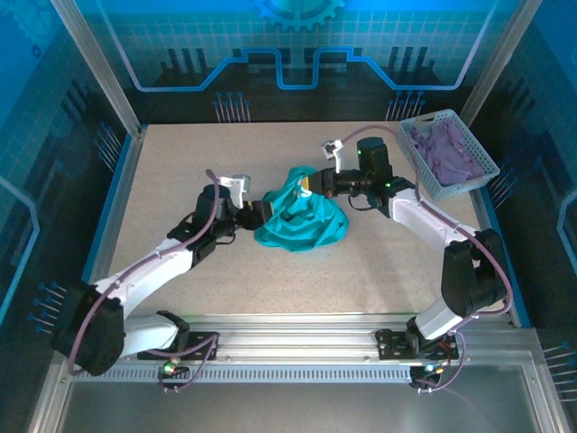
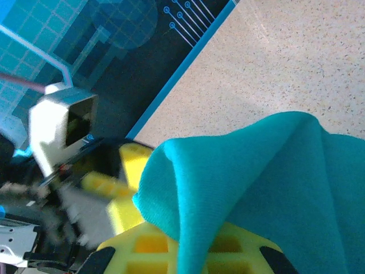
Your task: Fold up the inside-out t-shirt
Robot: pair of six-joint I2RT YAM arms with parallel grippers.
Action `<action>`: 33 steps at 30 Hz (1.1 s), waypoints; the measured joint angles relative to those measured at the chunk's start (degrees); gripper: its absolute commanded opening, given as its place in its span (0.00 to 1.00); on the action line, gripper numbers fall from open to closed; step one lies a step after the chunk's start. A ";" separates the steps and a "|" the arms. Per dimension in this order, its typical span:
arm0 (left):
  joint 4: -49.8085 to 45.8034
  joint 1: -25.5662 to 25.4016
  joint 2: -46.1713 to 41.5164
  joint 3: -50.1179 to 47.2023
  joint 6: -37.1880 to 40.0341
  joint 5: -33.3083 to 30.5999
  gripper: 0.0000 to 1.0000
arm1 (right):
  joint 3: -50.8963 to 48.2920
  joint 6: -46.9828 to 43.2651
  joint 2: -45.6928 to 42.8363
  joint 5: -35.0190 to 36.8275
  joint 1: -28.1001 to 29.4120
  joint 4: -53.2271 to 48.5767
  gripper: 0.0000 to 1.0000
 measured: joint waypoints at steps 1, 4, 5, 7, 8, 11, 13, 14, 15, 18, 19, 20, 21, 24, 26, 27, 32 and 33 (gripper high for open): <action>0.00 -2.10 -0.55 0.02 0.70 -0.68 0.65 | 0.02 0.02 0.20 0.00 0.00 0.00 0.00; -0.44 -5.18 -0.11 0.07 2.14 -2.89 0.67 | 0.07 0.02 0.68 -0.22 0.00 -0.04 0.00; -0.87 -5.35 0.48 0.22 2.60 -3.80 0.67 | 0.11 0.00 0.85 -0.35 0.00 -0.11 0.00; -2.51 -5.40 3.30 1.60 3.63 -6.58 0.67 | 0.74 -0.35 1.20 -0.63 0.00 -1.18 0.01; -3.04 -5.38 5.01 2.54 4.35 -7.91 0.67 | 1.09 -0.85 1.27 -0.85 0.00 -1.79 0.01; -3.39 -4.85 10.43 5.27 5.68 -9.75 0.55 | 2.54 -2.99 1.27 -2.03 -0.22 -4.24 0.02; -3.34 -4.13 13.73 7.10 6.12 -9.01 0.38 | 3.61 -4.94 1.38 -3.65 -0.74 -6.16 0.03; -3.21 -3.58 15.41 8.13 6.23 -8.00 0.26 | 4.15 -5.90 1.49 -4.28 -1.05 -7.13 0.04; -2.91 -2.91 16.68 8.87 6.03 -6.36 0.10 | 4.76 -7.15 1.70 -4.63 -1.42 -8.52 0.05; -0.55 -0.66 17.79 9.42 4.57 0.72 0.00 | 7.69 -10.84 2.84 -1.88 -2.32 -14.84 0.14; 0.15 0.15 17.68 9.42 3.96 3.15 0.00 | 8.92 -11.74 3.21 0.87 -2.45 -17.29 0.15; 1.49 1.14 17.40 9.29 2.75 6.05 0.00 | 10.47 -12.76 3.78 5.75 -2.51 -20.09 0.18; 3.10 2.16 16.83 8.83 1.40 9.16 0.00 | 11.96 -13.38 4.35 11.04 -2.34 -22.29 0.24; 7.15 4.31 13.75 6.27 -2.38 16.46 0.00 | 15.17 -15.04 6.21 26.43 -1.11 -27.06 0.33; 8.50 4.59 11.80 4.83 -4.02 19.26 0.00 | 15.39 -15.96 6.56 33.68 0.52 -28.68 0.38; 8.83 4.59 11.04 4.42 -4.74 20.46 0.00 | 15.37 -16.33 6.54 36.83 1.73 -29.66 0.40; 9.09 4.57 10.10 4.02 -5.84 23.19 0.00 | 11.45 -18.34 2.82 45.66 7.61 -30.25 0.48; 9.05 4.57 10.10 4.02 -5.92 23.39 0.00 | 9.94 -18.53 1.07 46.75 8.87 -30.51 0.48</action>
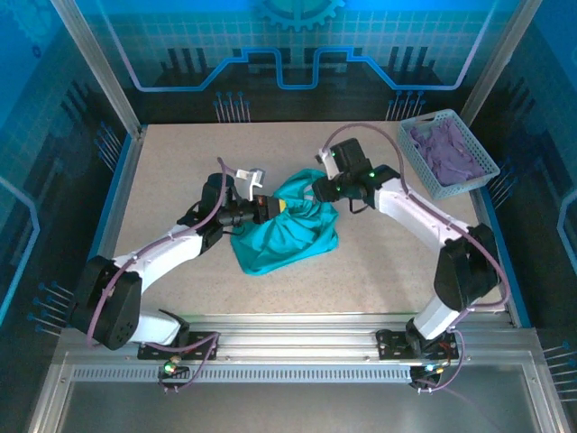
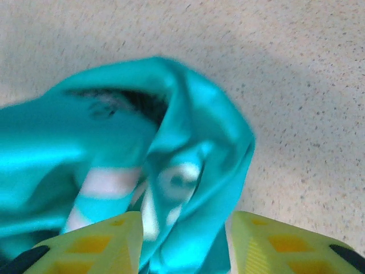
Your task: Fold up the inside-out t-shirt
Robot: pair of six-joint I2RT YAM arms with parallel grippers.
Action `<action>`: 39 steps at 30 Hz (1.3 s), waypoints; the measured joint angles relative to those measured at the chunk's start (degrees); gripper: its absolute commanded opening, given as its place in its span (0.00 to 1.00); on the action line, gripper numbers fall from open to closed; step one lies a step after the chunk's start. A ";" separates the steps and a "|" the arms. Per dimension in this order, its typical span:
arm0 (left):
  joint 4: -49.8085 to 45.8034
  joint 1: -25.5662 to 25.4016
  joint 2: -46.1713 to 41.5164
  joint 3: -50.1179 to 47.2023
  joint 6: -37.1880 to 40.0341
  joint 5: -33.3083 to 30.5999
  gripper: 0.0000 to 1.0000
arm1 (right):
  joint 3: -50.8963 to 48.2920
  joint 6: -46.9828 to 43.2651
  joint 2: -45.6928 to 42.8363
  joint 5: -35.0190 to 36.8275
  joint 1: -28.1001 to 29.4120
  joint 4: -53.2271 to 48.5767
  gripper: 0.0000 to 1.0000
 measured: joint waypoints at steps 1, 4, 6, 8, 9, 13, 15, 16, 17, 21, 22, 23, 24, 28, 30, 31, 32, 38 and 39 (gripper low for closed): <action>-0.04 0.00 0.00 0.00 0.00 0.11 0.00 | -1.09 -0.04 -1.42 0.63 1.03 -0.02 0.49; -0.24 0.00 0.00 0.00 0.00 0.13 0.00 | -4.52 0.28 -6.45 1.51 4.42 0.35 0.50; -0.37 0.00 0.00 0.00 0.02 0.13 0.00 | -6.75 1.20 -8.70 -0.02 5.77 1.79 0.49; -0.37 0.00 0.00 0.00 0.02 0.13 0.00 | -7.69 2.05 -8.59 -1.49 5.86 3.13 0.48; -0.37 0.02 0.00 0.00 0.02 0.13 0.00 | -7.76 2.45 -7.67 -2.19 5.70 3.85 0.48; -0.39 0.00 0.00 0.00 0.02 0.13 0.00 | -7.50 3.54 -2.45 -5.79 4.37 6.64 0.47; -0.42 0.00 -0.02 0.00 0.04 0.11 0.00 | -7.10 3.91 0.09 -7.41 3.28 7.45 0.46; -0.44 0.00 -0.09 0.00 0.04 0.11 0.00 | -6.78 4.13 1.36 -8.13 2.73 7.82 0.45; -0.44 0.00 -0.17 0.00 0.07 0.11 0.00 | -6.38 4.28 2.34 -8.74 2.36 7.98 0.44; -0.81 0.02 -0.39 0.00 0.22 0.07 0.00 | -4.70 5.44 5.79 -12.11 2.01 10.03 0.14; -0.98 0.02 -0.42 0.00 0.22 0.07 0.00 | -4.55 5.46 6.16 -13.05 2.01 10.60 0.04; -1.05 0.02 -0.42 0.00 0.22 0.02 0.00 | -4.50 5.60 6.19 -13.81 1.99 10.80 0.00; -1.22 0.02 -0.42 0.00 0.20 -0.20 0.00 | -4.50 5.73 6.08 -14.80 1.81 10.82 0.00; -1.40 0.96 -0.87 -0.13 -0.28 -1.25 0.00 | -6.49 5.86 1.53 -21.07 -0.98 12.35 0.00; -1.22 2.05 -1.33 -0.68 -0.68 -1.88 0.00 | -7.76 6.49 -3.02 -25.03 -3.23 13.03 0.00; -1.11 2.71 -1.66 -1.07 -1.01 -2.16 0.00 | -8.04 6.95 -5.53 -27.10 -4.28 13.68 0.00; -1.11 3.15 -1.84 -1.33 -1.49 -2.54 0.00 | -8.09 7.39 -7.52 -28.79 -4.96 14.23 0.00; -1.01 3.98 -1.92 -1.55 -1.88 -4.07 0.00 | -8.17 10.03 -14.34 -38.93 -5.64 19.23 0.00; -1.33 3.98 -1.92 -1.53 -1.84 -4.61 0.02 | -8.20 10.45 -14.32 -40.30 -5.77 19.82 0.00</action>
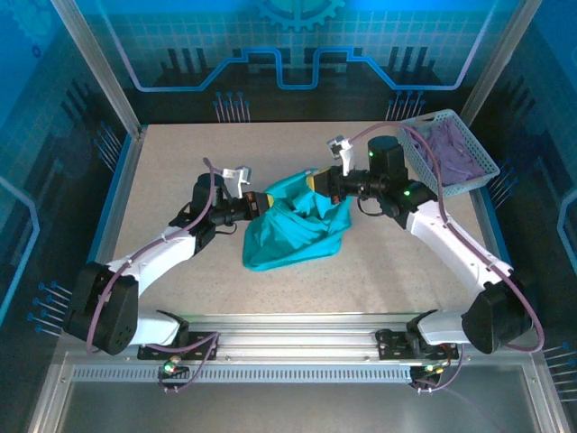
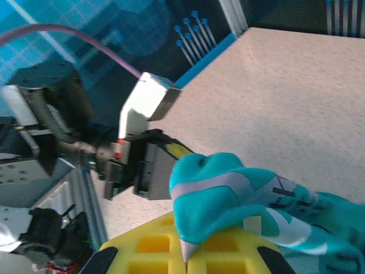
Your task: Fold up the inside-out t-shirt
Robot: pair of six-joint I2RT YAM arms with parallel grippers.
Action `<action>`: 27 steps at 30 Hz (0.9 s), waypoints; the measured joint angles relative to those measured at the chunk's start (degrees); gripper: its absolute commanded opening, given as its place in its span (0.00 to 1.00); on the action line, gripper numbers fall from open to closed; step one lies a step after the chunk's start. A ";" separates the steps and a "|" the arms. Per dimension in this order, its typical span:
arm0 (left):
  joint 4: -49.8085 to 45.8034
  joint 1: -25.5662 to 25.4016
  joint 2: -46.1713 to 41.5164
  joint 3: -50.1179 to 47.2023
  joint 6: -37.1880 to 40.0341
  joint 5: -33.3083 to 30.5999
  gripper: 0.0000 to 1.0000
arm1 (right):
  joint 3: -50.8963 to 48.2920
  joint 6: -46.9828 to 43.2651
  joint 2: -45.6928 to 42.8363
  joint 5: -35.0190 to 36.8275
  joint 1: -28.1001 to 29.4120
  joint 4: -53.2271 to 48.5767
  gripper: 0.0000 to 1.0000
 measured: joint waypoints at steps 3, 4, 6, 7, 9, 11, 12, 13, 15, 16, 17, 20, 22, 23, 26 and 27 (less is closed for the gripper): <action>-2.16 0.00 0.00 0.33 0.42 -2.93 0.18 | -0.11 0.70 0.35 -3.08 -0.61 0.42 0.00; -3.13 -0.04 0.00 0.59 0.66 -3.89 0.24 | -0.11 0.85 0.59 -3.82 -0.92 0.44 0.00; -5.14 -0.20 -0.22 0.94 1.75 -6.58 0.43 | -0.07 1.44 1.66 -5.18 -1.55 0.44 0.00; -6.23 -0.33 -0.61 0.94 2.34 -7.96 0.47 | -0.04 1.75 2.23 -5.53 -1.64 0.44 0.00; -8.85 -1.29 -2.27 0.90 3.43 -11.54 0.52 | 0.02 2.86 3.93 -6.45 -1.88 0.63 0.00; -10.45 -3.26 -4.72 0.66 4.83 -14.16 0.56 | 0.02 4.15 5.38 -6.82 -1.95 1.18 0.00; -10.95 -4.63 -6.40 0.26 5.62 -15.37 0.57 | 0.02 4.79 6.01 -6.91 -1.95 1.44 0.00; -11.19 -6.01 -7.98 -0.20 6.43 -15.98 0.58 | 0.02 5.31 6.51 -7.02 -1.97 1.68 0.00; -11.19 -9.20 -11.39 -1.46 8.09 -16.61 0.58 | 0.02 6.27 7.34 -7.32 -1.97 1.95 0.00; -11.13 -10.51 -12.63 -1.97 9.11 -16.44 0.59 | 0.02 6.64 7.54 -7.37 -1.97 2.03 0.00; -11.06 -11.78 -13.51 -2.36 9.92 -15.89 0.59 | 0.04 7.02 7.72 -7.41 -1.97 2.16 0.00; -9.44 -13.86 -13.00 -2.58 12.28 -12.83 0.59 | 0.26 7.82 7.98 -7.50 -1.97 2.49 0.00; -8.17 -14.08 -10.99 -2.47 13.35 -11.15 0.59 | 0.70 8.26 8.35 -7.50 -1.95 2.67 0.00; -7.56 -14.12 -9.46 -2.38 13.77 -10.32 0.59 | 0.90 8.55 8.57 -7.50 -1.95 2.95 0.00; -5.84 -14.23 -4.68 -1.81 14.45 -9.16 0.58 | 1.22 9.29 9.14 -7.50 -1.95 3.43 0.00; -5.38 -14.23 -3.21 -1.38 14.69 -8.92 0.57 | 1.31 9.44 9.29 -7.50 -1.95 3.50 0.00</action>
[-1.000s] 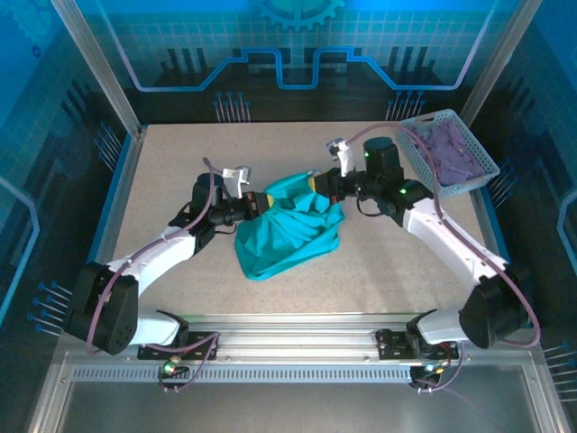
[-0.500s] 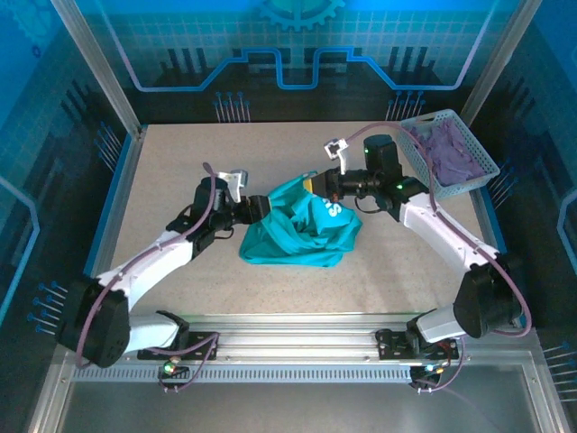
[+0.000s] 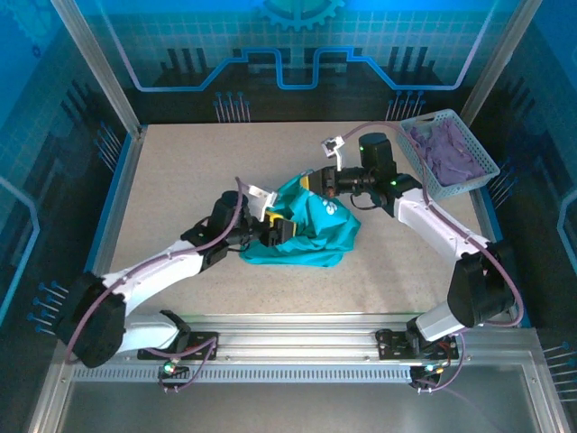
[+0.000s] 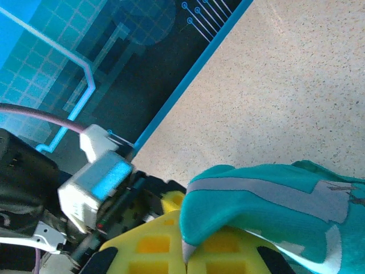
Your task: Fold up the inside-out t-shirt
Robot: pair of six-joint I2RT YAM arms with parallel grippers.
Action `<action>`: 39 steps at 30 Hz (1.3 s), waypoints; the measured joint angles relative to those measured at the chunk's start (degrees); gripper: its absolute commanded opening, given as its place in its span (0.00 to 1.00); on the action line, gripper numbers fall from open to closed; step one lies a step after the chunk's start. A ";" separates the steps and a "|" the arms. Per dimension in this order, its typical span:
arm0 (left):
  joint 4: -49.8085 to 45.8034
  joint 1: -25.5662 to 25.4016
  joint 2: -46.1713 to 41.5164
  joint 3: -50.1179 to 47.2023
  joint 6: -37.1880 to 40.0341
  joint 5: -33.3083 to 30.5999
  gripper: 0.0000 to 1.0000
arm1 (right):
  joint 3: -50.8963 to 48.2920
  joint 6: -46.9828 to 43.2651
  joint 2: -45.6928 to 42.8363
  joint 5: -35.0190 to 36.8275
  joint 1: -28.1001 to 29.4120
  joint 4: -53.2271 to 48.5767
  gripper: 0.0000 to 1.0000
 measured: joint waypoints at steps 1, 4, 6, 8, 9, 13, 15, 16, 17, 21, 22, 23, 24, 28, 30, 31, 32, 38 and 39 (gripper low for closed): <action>0.37 -0.04 1.73 0.79 0.37 0.13 0.54 | 0.02 0.20 0.22 0.00 0.00 0.17 0.00; 2.47 -0.04 6.27 3.67 0.83 0.15 0.32 | 0.02 0.57 0.72 0.07 0.00 0.33 0.00; 4.33 -0.04 9.01 5.90 1.20 0.20 0.08 | 0.42 0.57 1.11 0.42 0.00 -0.24 0.00; 5.60 0.00 10.56 7.50 0.94 0.74 0.00 | 1.55 0.07 1.55 1.77 0.00 -1.86 0.00; 6.10 0.02 10.78 7.93 0.72 1.25 0.00 | 2.69 -0.46 1.86 3.04 0.00 -3.39 0.00; 7.34 0.37 9.70 8.13 -3.41 4.68 0.00 | 10.21 -4.48 3.96 13.86 0.37 -11.23 0.17; 8.09 0.83 7.65 8.07 -7.80 6.34 0.00 | 15.28 -7.02 5.81 21.79 1.14 -15.13 0.30; 8.31 1.09 6.36 8.07 -9.51 6.64 0.00 | 17.11 -8.17 6.49 25.27 1.64 -16.46 0.34; 8.57 1.51 4.57 8.07 -11.76 6.82 0.00 | 18.36 -9.75 6.75 28.98 2.34 -17.57 0.38; 9.35 3.04 -1.16 8.07 -17.07 7.13 0.00 | 14.62 -14.53 2.62 38.38 5.16 -18.84 0.49; 9.33 3.34 -1.97 8.07 -17.88 7.15 0.00 | 11.43 -15.80 -0.15 40.17 6.25 -18.86 0.53; 9.33 3.61 -2.54 8.07 -18.64 7.15 0.00 | 8.17 -16.92 -3.19 41.40 7.48 -18.97 0.56; 9.31 3.80 -2.75 8.07 -19.10 7.17 0.00 | 5.35 -17.73 -5.86 42.12 8.81 -19.15 0.57; 7.98 4.52 -2.84 8.07 -20.59 7.21 0.00 | -6.27 -19.43 -14.97 43.82 15.52 -17.20 0.60; 7.39 4.85 -2.89 8.07 -20.79 7.19 0.00 | -10.91 -19.34 -16.35 44.02 16.83 -15.13 0.61; 7.15 4.87 -2.95 8.07 -20.81 7.19 0.00 | -13.16 -19.10 -16.48 44.26 16.96 -13.97 0.61; 6.86 4.94 -3.02 8.07 -20.81 7.19 0.00 | -15.30 -18.86 -16.39 44.72 17.14 -12.79 0.62; 6.14 5.03 -3.54 8.09 -20.81 7.19 0.00 | -20.50 -17.33 -11.34 48.24 18.73 -5.77 0.46; 5.88 5.05 -3.74 8.09 -20.81 7.19 0.00 | -20.39 -17.18 -10.34 48.57 18.60 -4.46 0.36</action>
